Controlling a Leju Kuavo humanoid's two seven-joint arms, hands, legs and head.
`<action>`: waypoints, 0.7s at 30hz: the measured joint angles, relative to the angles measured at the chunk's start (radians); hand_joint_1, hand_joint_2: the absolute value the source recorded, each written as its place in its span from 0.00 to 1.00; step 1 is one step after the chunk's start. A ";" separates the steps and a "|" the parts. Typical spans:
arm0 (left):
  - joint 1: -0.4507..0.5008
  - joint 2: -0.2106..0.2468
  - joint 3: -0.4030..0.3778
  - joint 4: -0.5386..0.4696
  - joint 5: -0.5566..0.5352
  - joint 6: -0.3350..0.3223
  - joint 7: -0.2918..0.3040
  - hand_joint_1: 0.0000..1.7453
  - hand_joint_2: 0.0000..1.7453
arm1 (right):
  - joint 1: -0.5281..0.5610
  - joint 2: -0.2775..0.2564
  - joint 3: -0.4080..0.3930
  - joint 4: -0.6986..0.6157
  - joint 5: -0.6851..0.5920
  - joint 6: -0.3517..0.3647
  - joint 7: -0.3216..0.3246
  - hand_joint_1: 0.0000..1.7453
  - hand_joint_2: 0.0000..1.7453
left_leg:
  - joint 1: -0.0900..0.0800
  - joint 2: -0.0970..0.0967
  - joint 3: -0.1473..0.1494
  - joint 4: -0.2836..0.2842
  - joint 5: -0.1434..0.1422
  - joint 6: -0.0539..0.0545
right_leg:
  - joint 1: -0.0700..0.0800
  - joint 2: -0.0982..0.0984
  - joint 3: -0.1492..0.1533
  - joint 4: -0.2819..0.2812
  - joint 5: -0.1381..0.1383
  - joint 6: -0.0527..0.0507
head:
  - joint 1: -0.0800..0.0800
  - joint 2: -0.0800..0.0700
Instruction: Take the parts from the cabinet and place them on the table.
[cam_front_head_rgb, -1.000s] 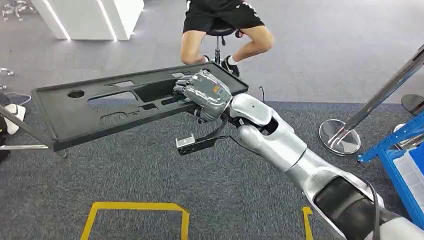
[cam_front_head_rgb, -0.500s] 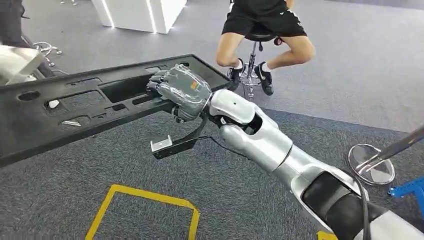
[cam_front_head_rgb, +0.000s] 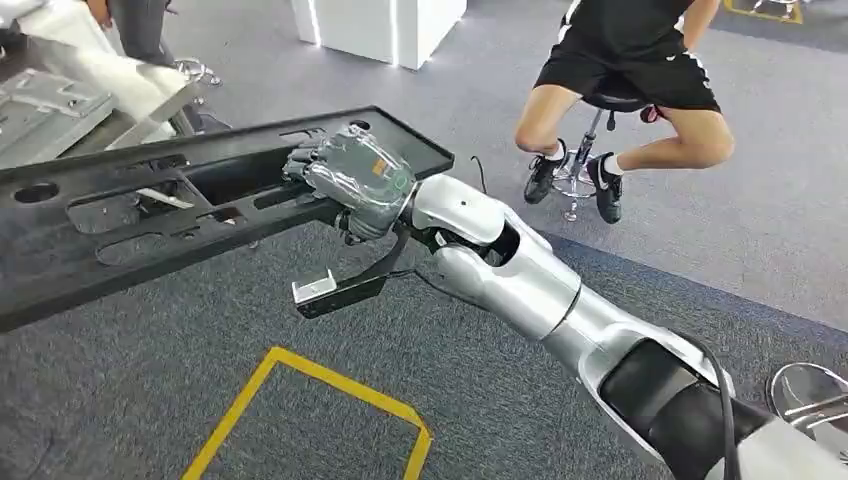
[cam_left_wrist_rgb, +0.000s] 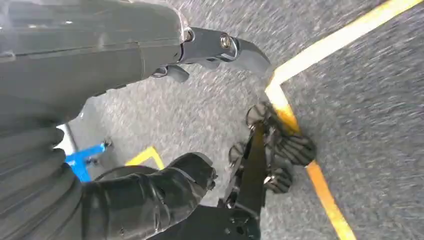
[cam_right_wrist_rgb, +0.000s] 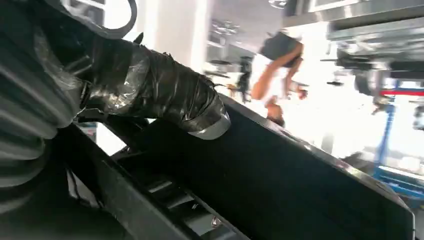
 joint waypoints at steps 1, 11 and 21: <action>0.005 0.000 0.000 0.000 0.000 -0.001 -0.002 0.00 1.00 | -0.002 0.000 0.002 0.000 0.000 0.000 0.001 1.00 1.00 | 0.002 -0.014 0.000 -0.005 0.000 -0.008 | 0.004 -0.010 0.004 -0.001 -0.003 -0.005 | 0.001 0.000; 0.018 0.000 0.000 0.000 0.000 -0.006 -0.017 0.00 1.00 | -0.009 0.011 0.006 0.005 0.006 0.000 0.005 1.00 1.00 | 0.018 0.149 -0.160 0.158 0.062 -0.045 | -0.003 -0.160 0.150 -0.049 -0.087 -0.010 | -0.008 0.000; 0.015 0.005 0.000 -0.001 -0.001 -0.003 -0.025 0.00 1.00 | -0.022 0.018 0.008 0.005 0.012 0.000 0.012 1.00 1.00 | -0.008 0.150 0.041 -0.025 -0.006 0.033 | -0.013 -0.093 0.012 0.285 -0.043 0.038 | -0.005 0.000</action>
